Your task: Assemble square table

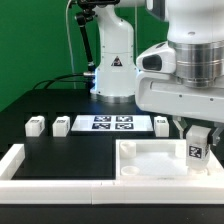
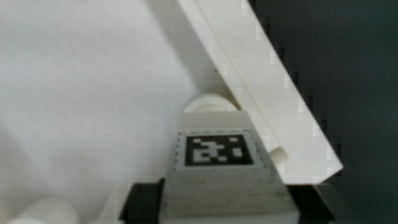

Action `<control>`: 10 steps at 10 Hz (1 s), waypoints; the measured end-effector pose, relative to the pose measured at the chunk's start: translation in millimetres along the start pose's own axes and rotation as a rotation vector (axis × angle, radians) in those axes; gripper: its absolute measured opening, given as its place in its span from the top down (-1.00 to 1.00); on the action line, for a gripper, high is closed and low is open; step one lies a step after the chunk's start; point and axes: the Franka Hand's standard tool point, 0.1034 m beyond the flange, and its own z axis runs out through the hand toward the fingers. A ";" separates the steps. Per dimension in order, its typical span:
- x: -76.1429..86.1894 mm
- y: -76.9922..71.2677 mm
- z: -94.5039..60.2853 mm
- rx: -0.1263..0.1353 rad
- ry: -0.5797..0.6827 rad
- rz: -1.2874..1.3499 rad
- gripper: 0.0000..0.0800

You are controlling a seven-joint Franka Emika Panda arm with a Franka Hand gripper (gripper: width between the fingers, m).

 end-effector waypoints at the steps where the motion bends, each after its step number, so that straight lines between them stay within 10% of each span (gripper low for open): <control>1: 1.7 -1.1 -0.2 0.013 0.010 0.093 0.27; 5: -0.7 0.7 0.5 0.116 0.059 0.472 0.27; 10: -7.9 -6.9 2.4 0.135 0.030 0.706 0.27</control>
Offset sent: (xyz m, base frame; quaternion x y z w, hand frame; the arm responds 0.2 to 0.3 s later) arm -0.0108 0.0056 -0.0168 0.0471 0.0235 0.2544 0.9657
